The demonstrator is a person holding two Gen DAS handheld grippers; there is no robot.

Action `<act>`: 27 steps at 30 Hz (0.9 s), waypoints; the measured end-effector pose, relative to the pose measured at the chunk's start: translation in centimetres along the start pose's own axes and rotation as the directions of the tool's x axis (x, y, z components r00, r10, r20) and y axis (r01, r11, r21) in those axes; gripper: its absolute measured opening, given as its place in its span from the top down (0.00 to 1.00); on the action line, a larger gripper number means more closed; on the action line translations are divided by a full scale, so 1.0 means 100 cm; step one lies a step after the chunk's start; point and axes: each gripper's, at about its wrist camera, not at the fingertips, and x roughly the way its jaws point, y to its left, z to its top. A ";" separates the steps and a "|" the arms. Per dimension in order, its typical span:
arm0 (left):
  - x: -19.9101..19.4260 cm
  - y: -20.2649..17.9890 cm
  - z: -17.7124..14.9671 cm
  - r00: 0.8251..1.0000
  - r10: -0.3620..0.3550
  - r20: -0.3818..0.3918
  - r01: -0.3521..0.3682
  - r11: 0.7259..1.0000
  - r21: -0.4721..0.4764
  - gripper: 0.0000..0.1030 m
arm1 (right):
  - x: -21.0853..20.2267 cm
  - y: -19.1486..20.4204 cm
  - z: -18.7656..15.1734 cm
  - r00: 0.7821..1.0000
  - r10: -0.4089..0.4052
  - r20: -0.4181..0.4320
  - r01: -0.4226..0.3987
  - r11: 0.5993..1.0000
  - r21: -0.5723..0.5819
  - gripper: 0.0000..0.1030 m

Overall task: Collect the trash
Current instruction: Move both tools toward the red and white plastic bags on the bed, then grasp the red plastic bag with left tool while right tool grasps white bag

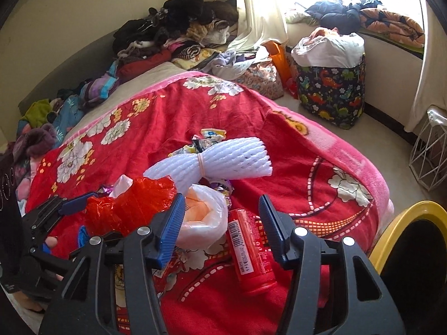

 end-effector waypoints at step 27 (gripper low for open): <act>-0.052 -0.004 0.017 0.982 -0.150 0.118 0.161 0.982 -0.094 0.55 | -0.052 -0.003 -0.013 0.991 0.096 0.092 -0.104 0.991 0.084 0.79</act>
